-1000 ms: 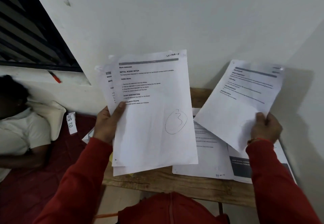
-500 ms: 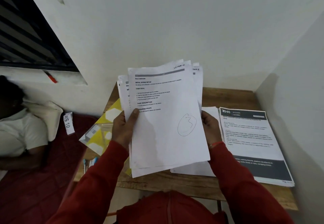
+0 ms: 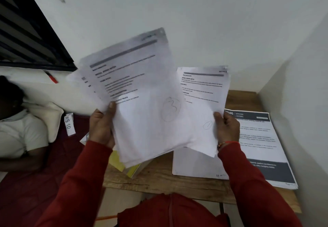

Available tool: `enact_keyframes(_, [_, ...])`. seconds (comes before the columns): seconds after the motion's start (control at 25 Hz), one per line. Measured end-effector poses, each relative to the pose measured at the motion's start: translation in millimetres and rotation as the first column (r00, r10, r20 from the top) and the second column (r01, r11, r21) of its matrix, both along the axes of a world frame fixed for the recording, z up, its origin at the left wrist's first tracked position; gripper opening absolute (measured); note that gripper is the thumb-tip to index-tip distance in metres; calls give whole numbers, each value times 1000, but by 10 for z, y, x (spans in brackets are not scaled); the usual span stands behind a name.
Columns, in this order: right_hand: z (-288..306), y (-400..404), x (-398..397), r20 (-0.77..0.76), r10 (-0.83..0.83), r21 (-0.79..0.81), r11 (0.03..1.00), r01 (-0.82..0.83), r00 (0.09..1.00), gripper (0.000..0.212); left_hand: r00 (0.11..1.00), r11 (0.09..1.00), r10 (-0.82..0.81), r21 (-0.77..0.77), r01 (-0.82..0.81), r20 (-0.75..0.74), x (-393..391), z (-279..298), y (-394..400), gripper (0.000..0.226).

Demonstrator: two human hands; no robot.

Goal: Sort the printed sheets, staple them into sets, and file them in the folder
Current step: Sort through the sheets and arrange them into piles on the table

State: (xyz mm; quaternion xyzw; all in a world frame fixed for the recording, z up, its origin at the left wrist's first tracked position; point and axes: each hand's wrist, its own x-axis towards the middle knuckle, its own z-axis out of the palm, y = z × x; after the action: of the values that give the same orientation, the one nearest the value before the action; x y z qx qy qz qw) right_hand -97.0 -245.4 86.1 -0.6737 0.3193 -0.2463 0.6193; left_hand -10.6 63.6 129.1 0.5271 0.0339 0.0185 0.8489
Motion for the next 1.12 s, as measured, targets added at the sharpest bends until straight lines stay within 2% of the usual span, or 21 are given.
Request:
enact_keyframes(0.16, [-5, 42, -14, -56, 71, -35, 997, -73, 996, 11, 994, 994, -101, -55, 98, -53, 28, -28, 32, 30])
enact_keyframes(0.32, [110, 390, 0, 28, 278, 166, 946, -279, 960, 20, 970, 960, -184, 183, 212, -158, -80, -106, -328, 19])
enact_keyframes(0.4, [174, 485, -5, 80, 332, 201, 918, -342, 940, 29, 967, 937, -174, 270, 220, -185, -99, -216, -372, 17])
enact_keyframes(0.52, [194, 484, -37, 127, 333, 245, 902, -355, 934, 50, 943, 940, -228, 197, 278, -241, -125, -258, -346, 17])
enact_keyframes(0.56, [197, 485, -54, 133, 337, 280, 889, -362, 932, 50, 926, 937, -278, 140, 320, -255, -148, -242, -341, 18])
enact_keyframes(0.64, [243, 521, -70, 139, 351, 347, 859, -378, 926, 33, 909, 929, -324, 96, 359, -261, -158, -252, -320, 21])
enact_keyframes(0.68, [267, 529, -57, 120, 350, 367, 854, -369, 929, 25, 917, 934, -304, 112, 340, -257, -148, -276, -303, 22])
enact_keyframes(0.72, [279, 514, -43, 104, 348, 389, 848, -360, 932, 27, 932, 941, -262, 148, 304, -249, -139, -286, -287, 23])
enact_keyframes(0.8, [295, 463, -3, 133, 345, 457, 811, -366, 929, 53, 956, 947, -183, 219, 235, -231, -120, -296, -270, 25])
enact_keyframes(0.84, [298, 442, 12, 133, 361, 426, 820, -382, 923, 59, 960, 948, -168, 232, 220, -225, -118, -298, -265, 26])
enact_keyframes(0.96, [287, 394, 27, 82, 316, 251, 911, -327, 945, 31, 951, 947, -209, 196, 255, -227, -162, -247, -283, 22])
enact_keyframes(1.04, [281, 342, 46, 107, 283, 292, 907, -302, 953, 21, 945, 943, -230, 187, 275, -232, -173, -238, -287, 21])
enact_keyframes(1.12, [307, 248, 50, 135, 304, 300, 895, -332, 943, 21, 962, 943, -188, 239, 234, -199, -153, -232, -266, 20])
